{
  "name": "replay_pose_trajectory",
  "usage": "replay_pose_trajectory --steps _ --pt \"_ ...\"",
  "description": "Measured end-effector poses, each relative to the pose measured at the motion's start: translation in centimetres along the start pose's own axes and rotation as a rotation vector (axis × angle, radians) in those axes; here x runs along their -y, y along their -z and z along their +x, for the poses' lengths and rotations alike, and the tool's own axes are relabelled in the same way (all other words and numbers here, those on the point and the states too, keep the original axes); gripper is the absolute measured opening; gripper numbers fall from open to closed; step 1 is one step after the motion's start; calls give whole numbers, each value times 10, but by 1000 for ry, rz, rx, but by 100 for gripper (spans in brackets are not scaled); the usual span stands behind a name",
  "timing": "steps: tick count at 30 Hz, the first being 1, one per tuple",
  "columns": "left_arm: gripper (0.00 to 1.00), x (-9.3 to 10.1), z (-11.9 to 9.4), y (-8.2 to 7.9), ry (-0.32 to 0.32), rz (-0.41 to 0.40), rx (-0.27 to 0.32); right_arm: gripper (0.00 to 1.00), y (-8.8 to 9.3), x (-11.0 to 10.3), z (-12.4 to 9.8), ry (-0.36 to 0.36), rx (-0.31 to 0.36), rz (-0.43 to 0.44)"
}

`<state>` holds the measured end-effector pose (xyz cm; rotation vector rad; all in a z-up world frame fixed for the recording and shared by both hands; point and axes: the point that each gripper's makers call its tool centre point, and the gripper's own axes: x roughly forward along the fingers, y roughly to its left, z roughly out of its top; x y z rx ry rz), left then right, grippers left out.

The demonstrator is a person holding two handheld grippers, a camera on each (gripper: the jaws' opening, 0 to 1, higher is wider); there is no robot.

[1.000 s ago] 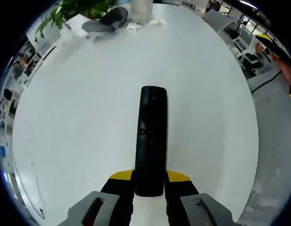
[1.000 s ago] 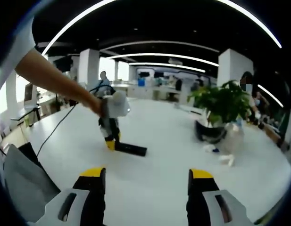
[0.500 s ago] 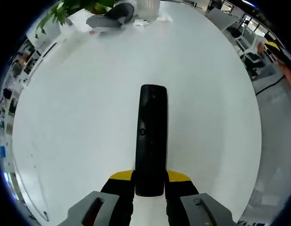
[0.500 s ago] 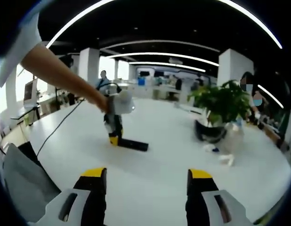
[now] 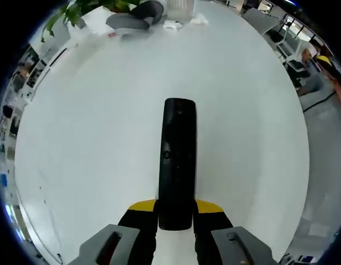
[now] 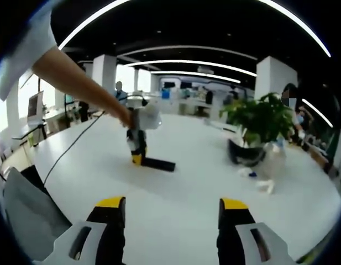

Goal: Press the specified remote control buttons in sequence, fully releasing each button before pressing the next.

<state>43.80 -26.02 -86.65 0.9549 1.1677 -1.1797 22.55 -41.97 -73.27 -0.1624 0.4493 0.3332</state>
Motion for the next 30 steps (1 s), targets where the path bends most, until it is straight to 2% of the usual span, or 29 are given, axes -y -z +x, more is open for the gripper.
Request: replay_pose_trajectory --steps 17,25,30 --pt "24 -29 2 -2 12 48 -62 65 4 1 4 6 -23 -8" --pt "24 -35 1 -2 7 37 -40 64 6 -1 5 1 -34 -11" --pt "24 -32 1 -2 -28 49 -39 64 6 -1 5 -2 -37 -14"
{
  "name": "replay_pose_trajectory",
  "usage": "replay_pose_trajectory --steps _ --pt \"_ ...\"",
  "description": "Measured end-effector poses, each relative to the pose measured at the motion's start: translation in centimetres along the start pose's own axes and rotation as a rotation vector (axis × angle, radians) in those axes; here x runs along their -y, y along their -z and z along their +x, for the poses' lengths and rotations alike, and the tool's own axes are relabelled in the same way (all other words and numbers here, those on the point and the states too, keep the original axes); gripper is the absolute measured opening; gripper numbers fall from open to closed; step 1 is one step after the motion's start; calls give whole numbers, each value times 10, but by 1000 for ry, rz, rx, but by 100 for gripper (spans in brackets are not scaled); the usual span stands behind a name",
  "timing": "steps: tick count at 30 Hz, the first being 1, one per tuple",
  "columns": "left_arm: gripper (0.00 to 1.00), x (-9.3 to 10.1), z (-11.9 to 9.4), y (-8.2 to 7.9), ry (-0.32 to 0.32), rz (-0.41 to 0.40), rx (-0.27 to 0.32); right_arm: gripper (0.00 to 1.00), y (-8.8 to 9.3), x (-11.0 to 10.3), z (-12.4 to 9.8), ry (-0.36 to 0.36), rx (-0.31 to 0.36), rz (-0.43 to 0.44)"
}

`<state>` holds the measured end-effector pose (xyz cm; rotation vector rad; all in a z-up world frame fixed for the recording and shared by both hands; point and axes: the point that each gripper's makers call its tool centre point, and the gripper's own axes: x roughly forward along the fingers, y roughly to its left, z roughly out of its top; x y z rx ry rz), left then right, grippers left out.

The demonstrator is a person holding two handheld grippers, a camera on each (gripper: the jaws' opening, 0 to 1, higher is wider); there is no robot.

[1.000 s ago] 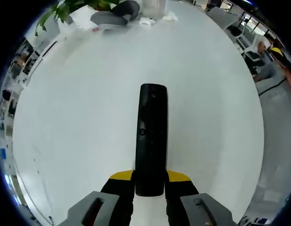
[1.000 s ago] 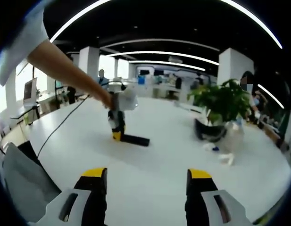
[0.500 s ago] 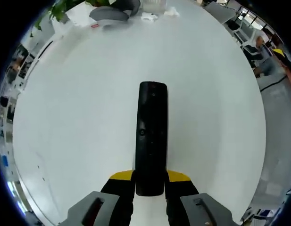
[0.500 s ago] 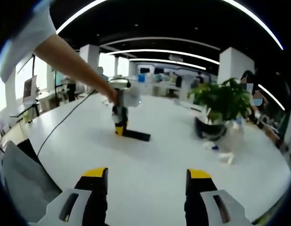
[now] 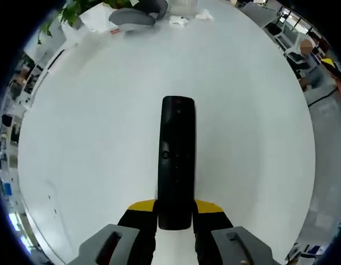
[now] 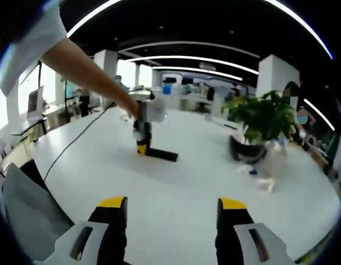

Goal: Press the specified remote control buttons in sequence, fully releasing each button before pressing the next.

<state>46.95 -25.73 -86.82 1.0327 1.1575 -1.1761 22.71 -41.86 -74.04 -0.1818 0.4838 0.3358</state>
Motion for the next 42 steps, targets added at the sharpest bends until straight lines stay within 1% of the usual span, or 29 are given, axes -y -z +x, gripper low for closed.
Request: replay_pose_trajectory --steps 4,6,8,9,11,13,15,17,18,19,20,21,22,24,26,27,29,30,31,32,33,36,39,40,41,42 --pt "24 2 -1 0 -21 -12 18 64 0 0 0 -1 1 -4" --pt "25 3 -1 0 -44 -14 29 64 0 0 0 -1 2 -4" --pt "25 3 -3 -1 -101 20 38 64 0 0 -1 0 4 -3" --pt "25 3 -4 -3 -128 77 33 65 -1 0 -1 -1 9 -2" --pt "25 3 -4 -3 -168 102 20 64 -2 0 -2 -2 18 -2" --pt "25 6 -4 -3 -197 94 12 65 -1 0 -2 -2 11 -4" --pt "25 4 -5 -2 -225 55 16 65 -2 -1 -2 -3 18 -8" --pt "26 0 -8 0 -269 -66 32 65 -3 0 -3 -2 20 -6" --pt "28 -1 -8 1 -282 -100 44 65 -3 0 -3 -2 23 -4" --pt "30 -3 -9 1 -296 -93 60 65 -4 0 -3 -3 26 -3" --pt "32 -5 -11 2 -318 -109 73 65 -5 -1 -4 -6 31 -3" --pt "34 -8 -12 4 -339 -146 94 66 -5 -2 -4 -9 34 -4" --pt "35 -6 -13 5 -344 -188 116 65 -5 -2 -4 -9 32 -6" --pt "36 -7 -13 7 -355 -231 152 66 -4 -2 -3 -11 26 -10" --pt "40 -10 -16 10 -400 -261 189 66 -4 -3 -3 -14 27 -13" --pt "42 -12 -18 12 -434 -288 203 66 -4 -3 -3 -14 26 -14" --pt "46 -13 -21 16 -476 -354 232 66 -3 -4 -3 -18 23 -13" --pt "49 -14 -21 16 -482 -361 241 66 -3 -4 -3 -19 23 -14" --pt "50 -15 -23 19 -506 -393 274 66 -3 -5 -3 -22 21 -20" --pt "52 -16 -23 20 -518 -407 291 66 -3 -6 -3 -24 18 -23" --pt "55 -16 -24 21 -536 -418 313 66 -2 -7 -3 -26 15 -27" --pt "65 -8 -26 21 -527 -463 355 66 -1 -8 -2 -28 8 -32" --pt "77 -1 -30 16 -518 -513 437 66 -1 -7 -2 -26 5 -31" --pt "83 -1 -33 15 -543 -524 473 66 -1 -7 -2 -26 4 -30" --pt "88 0 -36 14 -553 -526 504 66 0 -7 -2 -26 3 -30" --pt "91 4 -37 13 -550 -548 537 66 0 -8 -2 -26 2 -33"
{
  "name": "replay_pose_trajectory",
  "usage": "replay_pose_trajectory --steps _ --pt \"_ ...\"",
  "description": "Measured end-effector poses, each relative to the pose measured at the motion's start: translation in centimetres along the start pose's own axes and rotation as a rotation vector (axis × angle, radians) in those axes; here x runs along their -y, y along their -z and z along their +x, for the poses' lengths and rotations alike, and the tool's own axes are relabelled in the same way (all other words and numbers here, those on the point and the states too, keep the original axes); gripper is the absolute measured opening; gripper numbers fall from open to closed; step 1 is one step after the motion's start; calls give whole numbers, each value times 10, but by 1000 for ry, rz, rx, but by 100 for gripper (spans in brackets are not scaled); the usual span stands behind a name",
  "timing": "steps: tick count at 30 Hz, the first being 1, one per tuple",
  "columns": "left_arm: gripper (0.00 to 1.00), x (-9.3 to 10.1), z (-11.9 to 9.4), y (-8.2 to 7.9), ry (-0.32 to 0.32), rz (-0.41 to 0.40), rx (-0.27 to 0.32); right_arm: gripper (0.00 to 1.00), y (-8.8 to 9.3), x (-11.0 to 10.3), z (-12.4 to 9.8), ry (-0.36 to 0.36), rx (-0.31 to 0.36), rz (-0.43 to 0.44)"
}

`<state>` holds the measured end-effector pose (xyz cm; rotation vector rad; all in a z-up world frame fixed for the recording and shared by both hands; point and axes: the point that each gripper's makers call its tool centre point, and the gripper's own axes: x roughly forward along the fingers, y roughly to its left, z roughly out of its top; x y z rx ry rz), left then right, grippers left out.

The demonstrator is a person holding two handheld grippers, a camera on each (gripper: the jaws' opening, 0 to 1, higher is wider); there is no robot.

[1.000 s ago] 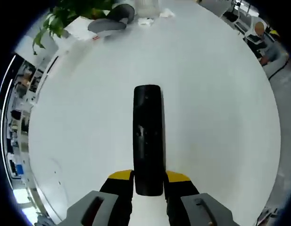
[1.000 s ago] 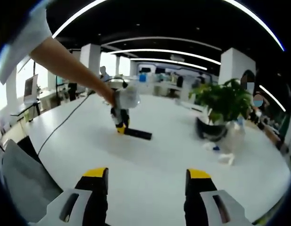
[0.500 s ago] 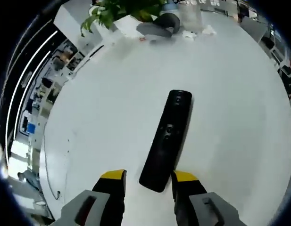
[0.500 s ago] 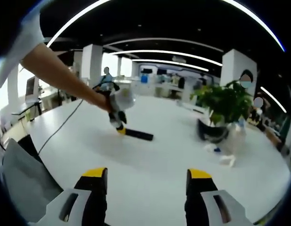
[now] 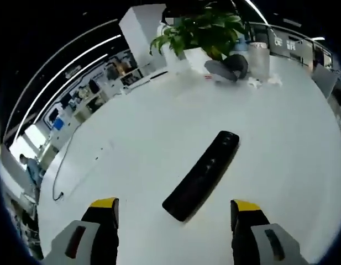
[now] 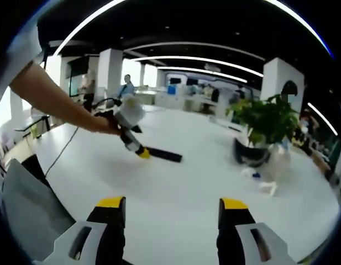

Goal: Press the specified remote control buttons in sequence, fully releasing each button before pressing the next.

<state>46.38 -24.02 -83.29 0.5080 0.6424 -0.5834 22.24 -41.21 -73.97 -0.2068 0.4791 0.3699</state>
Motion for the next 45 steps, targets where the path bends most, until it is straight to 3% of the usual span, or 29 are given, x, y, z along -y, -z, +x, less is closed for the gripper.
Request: replay_pose_trajectory --steps 5,6,9,15,22,28,37,45 --pt "100 12 -17 -7 30 -146 84 66 0 -1 0 -1 -3 -9" --pt "100 13 -22 -8 26 -150 94 66 0 0 0 1 -2 -7" --pt "100 16 -42 -19 2 -170 209 66 -1 0 -1 1 7 -1" --pt "100 19 -88 -27 -44 -182 299 67 -2 2 -1 9 14 0" --pt "100 41 -130 -12 -19 -210 295 67 -4 -1 -2 -5 22 -2" --pt "100 51 -170 -2 -49 -260 335 68 -8 0 -4 -9 47 14" --pt "100 57 -199 17 -89 -334 340 67 -9 -3 -5 -18 53 2" --pt "100 71 -223 41 -125 -327 319 67 -8 1 -5 4 51 6"
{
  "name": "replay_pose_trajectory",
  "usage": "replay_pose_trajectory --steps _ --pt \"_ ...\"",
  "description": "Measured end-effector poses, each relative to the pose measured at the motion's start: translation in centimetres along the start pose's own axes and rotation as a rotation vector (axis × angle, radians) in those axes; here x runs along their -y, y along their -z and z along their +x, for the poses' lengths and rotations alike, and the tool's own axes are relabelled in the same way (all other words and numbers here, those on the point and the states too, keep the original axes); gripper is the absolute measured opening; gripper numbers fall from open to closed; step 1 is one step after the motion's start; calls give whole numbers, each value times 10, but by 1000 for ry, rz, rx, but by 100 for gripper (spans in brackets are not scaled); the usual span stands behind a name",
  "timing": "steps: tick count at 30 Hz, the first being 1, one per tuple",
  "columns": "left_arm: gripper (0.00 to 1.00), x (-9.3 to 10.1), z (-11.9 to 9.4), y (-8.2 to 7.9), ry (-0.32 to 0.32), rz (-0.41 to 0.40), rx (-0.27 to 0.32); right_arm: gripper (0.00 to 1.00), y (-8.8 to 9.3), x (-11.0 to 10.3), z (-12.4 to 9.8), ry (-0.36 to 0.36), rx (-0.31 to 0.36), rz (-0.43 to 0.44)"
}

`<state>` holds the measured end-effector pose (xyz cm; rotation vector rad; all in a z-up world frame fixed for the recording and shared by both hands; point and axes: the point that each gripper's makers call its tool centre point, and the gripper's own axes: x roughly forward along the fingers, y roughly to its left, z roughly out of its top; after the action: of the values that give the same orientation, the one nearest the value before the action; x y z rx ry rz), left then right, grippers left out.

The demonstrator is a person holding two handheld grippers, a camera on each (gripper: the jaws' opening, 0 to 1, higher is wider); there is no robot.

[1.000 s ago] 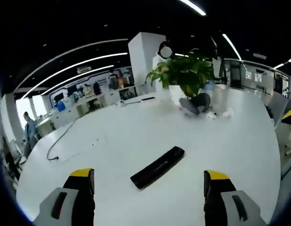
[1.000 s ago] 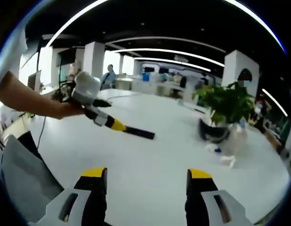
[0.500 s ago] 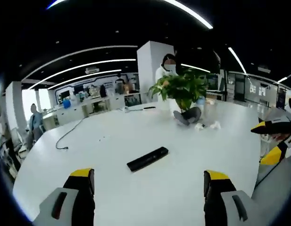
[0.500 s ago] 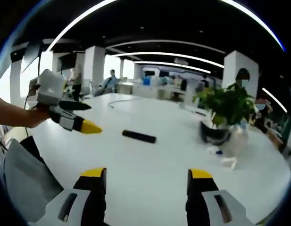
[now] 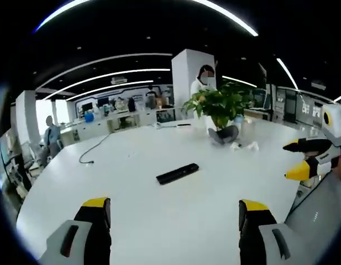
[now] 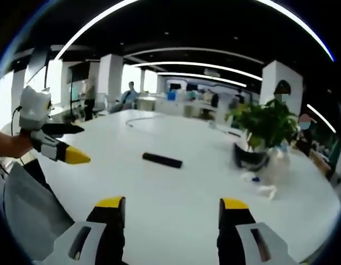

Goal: Press the specified remote control buttons in sequence, fully releasing each button before pressing the next.

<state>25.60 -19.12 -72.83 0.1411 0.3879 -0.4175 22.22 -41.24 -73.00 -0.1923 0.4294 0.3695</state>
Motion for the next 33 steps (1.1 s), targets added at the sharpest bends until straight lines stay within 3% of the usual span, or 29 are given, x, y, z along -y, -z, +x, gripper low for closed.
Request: replay_pose_trajectory --steps 5,9,16,18,19,22,26,31,33 --pt "100 3 -17 13 -26 -34 -11 67 -1 1 -1 5 6 9" --pt "100 1 -25 24 -72 9 -22 67 1 1 0 10 -7 -2" --pt "100 -12 -29 28 -146 45 -12 68 1 5 0 26 -1 14" --pt "100 -13 -29 23 -148 14 8 68 1 6 1 29 -4 12" --pt "100 -12 -31 14 -139 -7 59 69 1 5 1 29 -5 12" --pt "100 -15 -36 11 -145 -10 82 69 2 6 1 35 -8 4" --pt "100 -11 -39 3 -151 41 127 69 -1 6 0 39 7 0" --pt "98 -10 -33 16 -134 33 48 69 -2 10 -1 54 16 13" --pt "98 -10 -33 17 -135 37 47 70 -2 11 -1 57 21 18"
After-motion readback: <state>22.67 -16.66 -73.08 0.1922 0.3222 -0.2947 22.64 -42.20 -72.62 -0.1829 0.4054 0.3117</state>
